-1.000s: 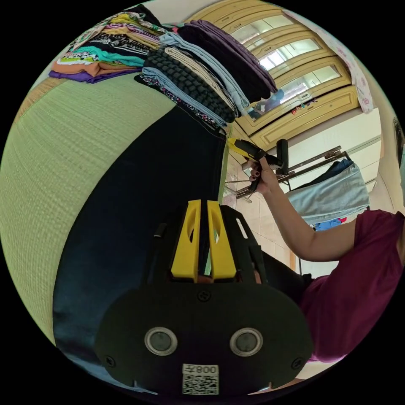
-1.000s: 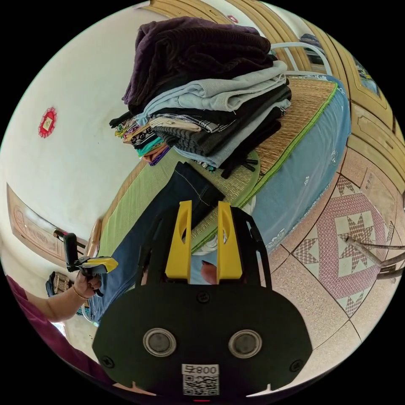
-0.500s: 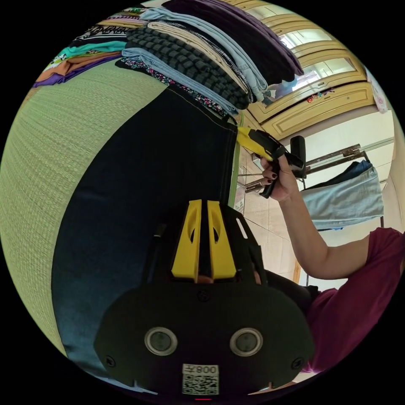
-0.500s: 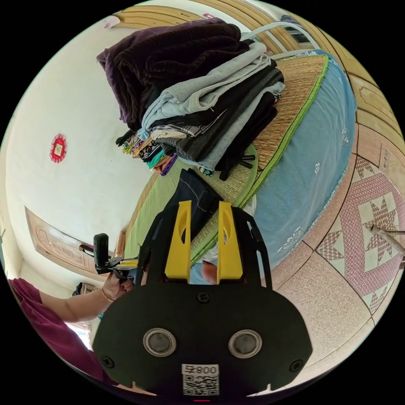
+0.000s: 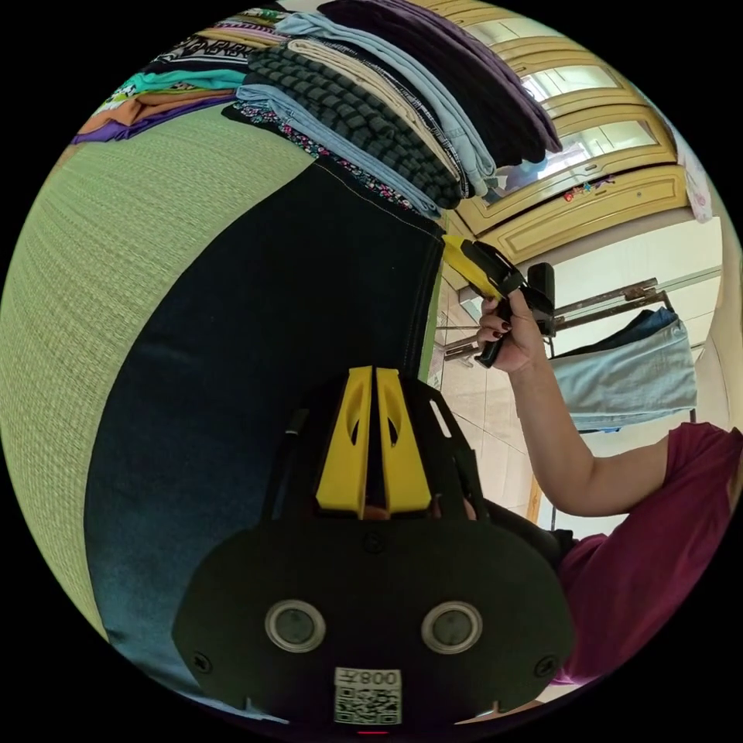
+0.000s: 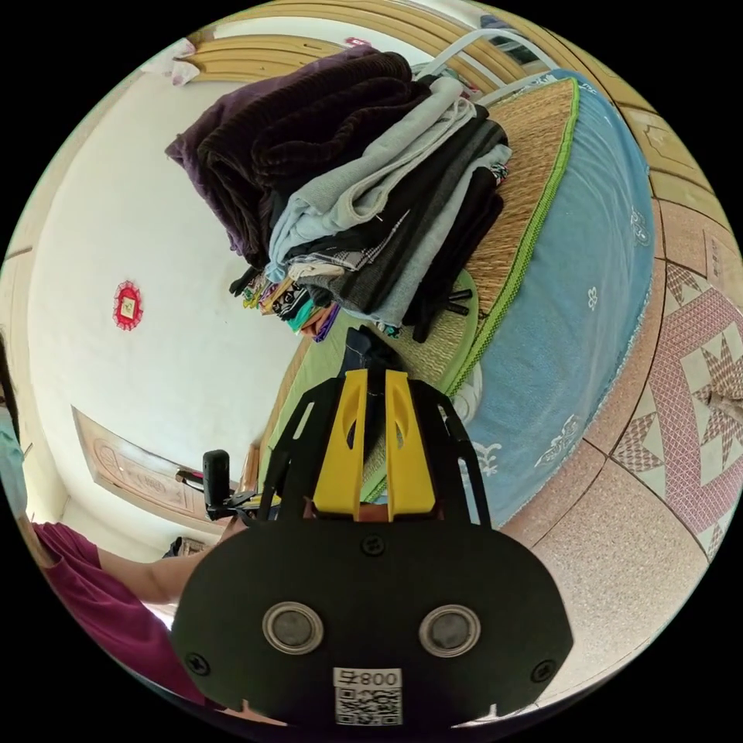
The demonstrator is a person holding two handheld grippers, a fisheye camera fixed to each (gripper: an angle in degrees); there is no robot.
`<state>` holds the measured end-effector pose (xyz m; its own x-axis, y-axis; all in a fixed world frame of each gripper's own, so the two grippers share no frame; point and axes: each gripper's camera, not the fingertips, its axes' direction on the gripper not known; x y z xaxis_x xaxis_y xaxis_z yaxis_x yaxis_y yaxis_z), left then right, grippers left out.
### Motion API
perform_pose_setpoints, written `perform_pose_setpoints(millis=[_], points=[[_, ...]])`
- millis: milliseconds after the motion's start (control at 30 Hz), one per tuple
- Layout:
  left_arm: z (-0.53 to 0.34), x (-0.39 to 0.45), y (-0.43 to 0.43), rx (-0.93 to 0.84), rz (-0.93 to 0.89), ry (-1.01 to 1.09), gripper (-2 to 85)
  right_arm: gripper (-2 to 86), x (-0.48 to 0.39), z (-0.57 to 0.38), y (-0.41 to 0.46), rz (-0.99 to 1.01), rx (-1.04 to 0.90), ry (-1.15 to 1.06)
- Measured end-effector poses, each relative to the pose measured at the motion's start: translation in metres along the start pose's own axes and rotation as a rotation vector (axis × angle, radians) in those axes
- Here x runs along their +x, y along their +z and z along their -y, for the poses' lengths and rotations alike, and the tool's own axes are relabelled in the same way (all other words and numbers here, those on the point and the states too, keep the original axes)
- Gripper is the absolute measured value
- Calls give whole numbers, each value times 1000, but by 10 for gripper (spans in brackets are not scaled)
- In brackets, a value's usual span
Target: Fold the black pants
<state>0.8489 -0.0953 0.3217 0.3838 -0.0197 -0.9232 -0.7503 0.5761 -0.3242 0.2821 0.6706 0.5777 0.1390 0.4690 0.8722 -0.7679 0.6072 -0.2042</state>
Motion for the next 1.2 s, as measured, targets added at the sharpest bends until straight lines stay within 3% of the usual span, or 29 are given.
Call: perform_pose_setpoints(millis=[267, 467, 767, 967, 1200], points=[[36, -9, -10, 180, -162, -40, 30, 30, -28, -2, 0, 27, -10, -120], [58, -13, 16, 86, -121, -31, 38, 55, -12, -9, -14, -75, 25, -91], [58, -24, 47, 13, -113, -66, 39, 111, -30, 1, 15, -352, -89, -182], [56, -31, 43, 10, -113, -56, 33, 105, -37, 8, 22, -287, -75, -158], [46, -40, 30, 22, -121, -63, 31, 93, -23, 20, 30, 17, -45, -3]])
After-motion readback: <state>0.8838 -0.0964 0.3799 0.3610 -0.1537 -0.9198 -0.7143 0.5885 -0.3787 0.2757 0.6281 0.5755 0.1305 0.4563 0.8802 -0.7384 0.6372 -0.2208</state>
